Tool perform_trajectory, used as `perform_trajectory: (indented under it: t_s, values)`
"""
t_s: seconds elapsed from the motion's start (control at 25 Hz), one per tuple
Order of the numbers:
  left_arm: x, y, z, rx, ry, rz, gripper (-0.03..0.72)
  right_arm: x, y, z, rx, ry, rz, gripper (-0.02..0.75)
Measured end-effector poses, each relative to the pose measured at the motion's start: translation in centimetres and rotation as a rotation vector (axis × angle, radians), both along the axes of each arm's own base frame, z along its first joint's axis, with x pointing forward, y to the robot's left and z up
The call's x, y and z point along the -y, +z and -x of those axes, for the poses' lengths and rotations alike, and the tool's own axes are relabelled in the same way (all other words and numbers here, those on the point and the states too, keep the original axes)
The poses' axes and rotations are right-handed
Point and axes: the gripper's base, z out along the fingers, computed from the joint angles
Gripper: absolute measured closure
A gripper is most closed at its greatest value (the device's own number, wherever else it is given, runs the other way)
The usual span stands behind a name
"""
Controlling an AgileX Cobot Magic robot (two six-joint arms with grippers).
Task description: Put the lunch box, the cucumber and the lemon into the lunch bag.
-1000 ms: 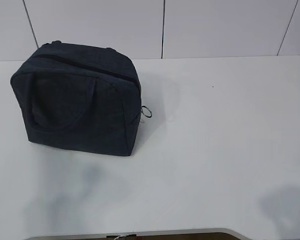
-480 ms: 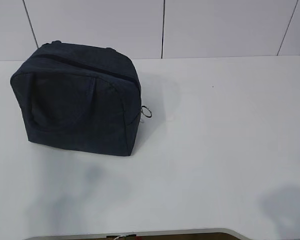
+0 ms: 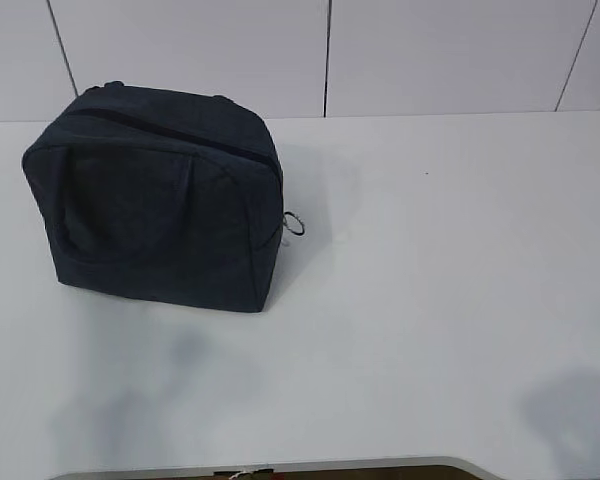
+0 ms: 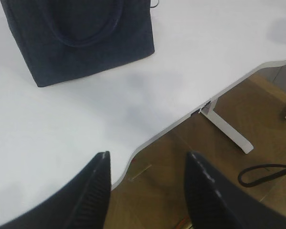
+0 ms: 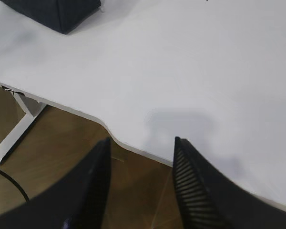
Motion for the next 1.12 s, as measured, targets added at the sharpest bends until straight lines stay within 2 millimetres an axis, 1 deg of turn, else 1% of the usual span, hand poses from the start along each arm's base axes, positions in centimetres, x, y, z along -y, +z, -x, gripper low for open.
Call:
perform_trajectory:
  t_s: [0.2,0.32,0.72,0.88,1.12]
  values:
    - [0.13,0.0,-0.11,-0.001,0.086,0.001,0.323,0.0,0.0,-0.01,0.001,-0.008,0.0,0.384]
    - [0.25,0.01,-0.23,-0.001,0.162,0.003,0.323,-0.06,0.02,-0.03,0.002,-0.055,0.0,0.384]
    - [0.5,0.01,-0.66,-0.001,0.413,0.003,0.323,-0.45,0.02,-0.23,0.002,-0.389,0.0,0.384]
    - [0.53,0.01,-0.73,-0.001,0.452,0.003,0.323,-0.49,0.02,-0.26,0.002,-0.433,0.0,0.384]
    - [0.55,0.01,-0.73,-0.001,0.455,0.005,0.323,-0.47,0.02,-0.25,0.002,-0.423,0.002,0.384]
